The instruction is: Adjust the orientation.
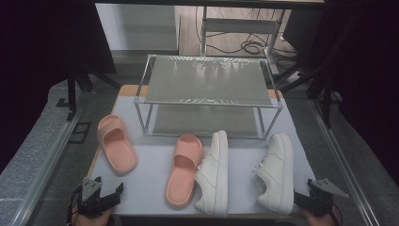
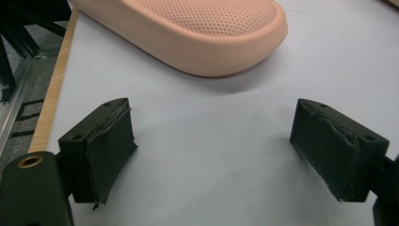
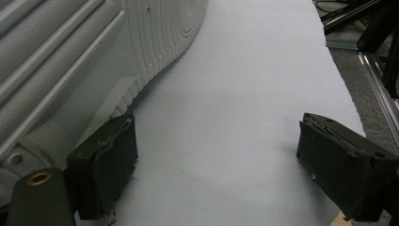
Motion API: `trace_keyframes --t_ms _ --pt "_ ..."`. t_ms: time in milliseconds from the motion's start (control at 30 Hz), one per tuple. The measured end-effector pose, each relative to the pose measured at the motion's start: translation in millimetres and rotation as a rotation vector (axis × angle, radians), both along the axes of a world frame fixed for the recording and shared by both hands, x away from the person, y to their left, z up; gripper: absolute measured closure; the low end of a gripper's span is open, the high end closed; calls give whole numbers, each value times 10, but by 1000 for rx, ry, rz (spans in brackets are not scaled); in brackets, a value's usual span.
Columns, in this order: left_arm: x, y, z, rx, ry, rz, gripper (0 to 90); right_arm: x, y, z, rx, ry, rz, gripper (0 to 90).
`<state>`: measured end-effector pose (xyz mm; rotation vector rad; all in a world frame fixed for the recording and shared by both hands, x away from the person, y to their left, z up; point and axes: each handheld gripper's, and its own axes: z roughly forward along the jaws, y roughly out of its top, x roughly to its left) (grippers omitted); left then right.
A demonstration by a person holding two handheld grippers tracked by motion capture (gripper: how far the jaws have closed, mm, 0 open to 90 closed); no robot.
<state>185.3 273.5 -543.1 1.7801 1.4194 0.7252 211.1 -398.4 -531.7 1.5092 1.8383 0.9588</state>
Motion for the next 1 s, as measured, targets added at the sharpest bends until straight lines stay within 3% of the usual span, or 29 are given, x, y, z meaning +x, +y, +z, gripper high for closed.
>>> trace_keyframes --t_ms 333,800,1000 --pt "6 -3 14 -1 14 4 141 -11 -2 -16 1 -15 2 129" --pt "39 -39 96 19 82 18 147 -22 0 -33 6 -31 -1 127" --pt "81 -65 208 -9 83 -28 146 -25 1 -37 6 -34 -2 127"
